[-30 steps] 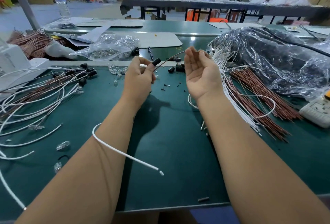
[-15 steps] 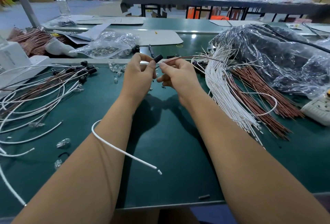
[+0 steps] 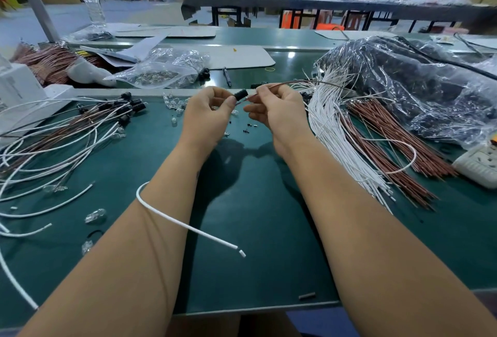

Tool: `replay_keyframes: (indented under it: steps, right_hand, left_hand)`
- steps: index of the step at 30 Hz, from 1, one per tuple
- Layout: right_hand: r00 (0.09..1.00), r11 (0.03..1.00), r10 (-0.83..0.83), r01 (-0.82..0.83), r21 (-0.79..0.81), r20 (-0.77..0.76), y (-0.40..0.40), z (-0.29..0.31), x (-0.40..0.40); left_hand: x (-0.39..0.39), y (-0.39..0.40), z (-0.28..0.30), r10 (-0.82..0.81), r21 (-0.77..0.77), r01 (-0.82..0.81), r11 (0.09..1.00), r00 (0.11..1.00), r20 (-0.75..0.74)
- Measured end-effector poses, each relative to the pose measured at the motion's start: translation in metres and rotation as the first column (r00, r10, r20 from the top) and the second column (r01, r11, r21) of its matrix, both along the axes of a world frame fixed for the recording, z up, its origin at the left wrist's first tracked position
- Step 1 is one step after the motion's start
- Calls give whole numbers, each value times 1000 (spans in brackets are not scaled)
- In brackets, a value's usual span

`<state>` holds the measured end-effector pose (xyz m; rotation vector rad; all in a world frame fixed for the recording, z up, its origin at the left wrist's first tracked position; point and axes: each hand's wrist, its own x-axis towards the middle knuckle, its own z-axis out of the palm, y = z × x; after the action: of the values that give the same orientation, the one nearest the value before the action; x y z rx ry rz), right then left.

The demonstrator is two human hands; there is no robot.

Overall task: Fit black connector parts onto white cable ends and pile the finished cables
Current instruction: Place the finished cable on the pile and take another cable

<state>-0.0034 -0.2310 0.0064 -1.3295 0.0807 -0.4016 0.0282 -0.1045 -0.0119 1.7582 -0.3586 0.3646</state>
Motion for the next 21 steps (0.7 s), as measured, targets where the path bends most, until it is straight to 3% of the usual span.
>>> replay_keyframes:
  steps: [5, 15, 21]
  right_hand:
    - [992, 988, -103, 94, 121, 73, -13, 3, 1]
    - [987, 991, -128, 123, 50, 94, -18, 2, 2]
    - [993, 960, -73, 95, -262, 94, -13, -3, 3]
  left_hand:
    - [3, 2, -2, -8, 21, 8, 1000, 1000, -6]
    - [0, 2, 0, -48, 10, 48, 999, 999, -3]
    - [-3, 1, 1, -83, -2, 83, 997, 996, -40]
